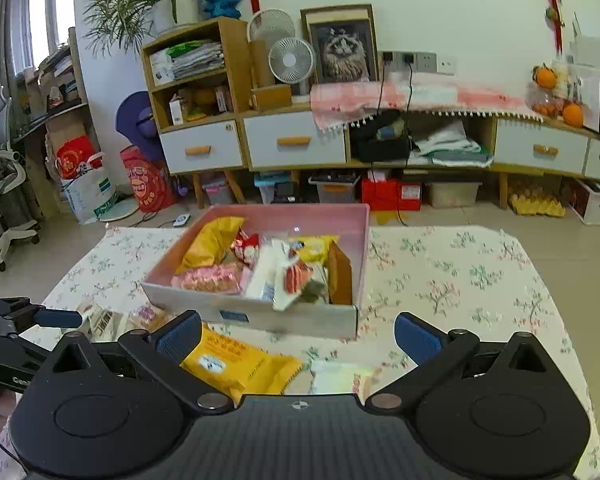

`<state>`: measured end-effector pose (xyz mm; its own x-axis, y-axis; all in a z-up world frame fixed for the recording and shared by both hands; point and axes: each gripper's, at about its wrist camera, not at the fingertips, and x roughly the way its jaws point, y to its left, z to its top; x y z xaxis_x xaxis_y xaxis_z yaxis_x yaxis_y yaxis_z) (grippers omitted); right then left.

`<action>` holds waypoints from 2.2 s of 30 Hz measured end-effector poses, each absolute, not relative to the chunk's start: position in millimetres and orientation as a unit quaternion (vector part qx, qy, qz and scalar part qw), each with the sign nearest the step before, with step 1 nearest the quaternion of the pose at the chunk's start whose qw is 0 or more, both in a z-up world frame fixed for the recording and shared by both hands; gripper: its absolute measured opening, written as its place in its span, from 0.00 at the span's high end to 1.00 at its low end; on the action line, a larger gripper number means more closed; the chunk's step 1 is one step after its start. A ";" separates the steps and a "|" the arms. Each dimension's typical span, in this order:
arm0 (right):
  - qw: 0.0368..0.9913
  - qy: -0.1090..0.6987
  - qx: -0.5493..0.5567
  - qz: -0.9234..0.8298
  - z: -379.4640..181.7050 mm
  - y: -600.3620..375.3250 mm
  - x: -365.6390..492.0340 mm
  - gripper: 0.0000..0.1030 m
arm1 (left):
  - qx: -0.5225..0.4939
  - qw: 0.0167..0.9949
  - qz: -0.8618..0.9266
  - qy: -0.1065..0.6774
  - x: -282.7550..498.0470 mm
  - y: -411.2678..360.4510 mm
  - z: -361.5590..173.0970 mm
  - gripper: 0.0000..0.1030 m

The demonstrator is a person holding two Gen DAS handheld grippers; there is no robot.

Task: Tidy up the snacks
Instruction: 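Withdraw both tools from the tray toward the remaining snacks, then grasp the red candy packet with the left gripper while the right grasps the cream bread packet, then lift the red candy packet and cream bread packet off the table with both tools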

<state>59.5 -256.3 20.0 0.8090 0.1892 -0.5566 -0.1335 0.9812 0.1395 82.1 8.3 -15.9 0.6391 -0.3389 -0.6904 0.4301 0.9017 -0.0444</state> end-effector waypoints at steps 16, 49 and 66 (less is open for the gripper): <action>0.927 0.364 -0.046 0.079 -21.7 -247.5 52.1 0.24 | 0.165 0.863 -0.356 0.318 66.3 -21.7 -33.3 0.25; 0.896 0.416 -0.041 0.149 -47.5 -237.4 40.1 0.73 | 0.030 0.862 -0.239 0.447 56.2 4.6 -44.6 0.72; 0.896 0.409 -0.055 0.165 -52.4 -223.6 14.5 0.46 | 0.055 0.880 -0.210 0.422 37.1 -9.9 -51.0 0.52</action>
<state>14.5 -223.6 -52.4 0.6111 0.2517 -0.7505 -0.3409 0.9394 0.0374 37.1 -9.9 -51.0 0.5553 -0.3227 -0.7665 0.4152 0.9062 -0.0807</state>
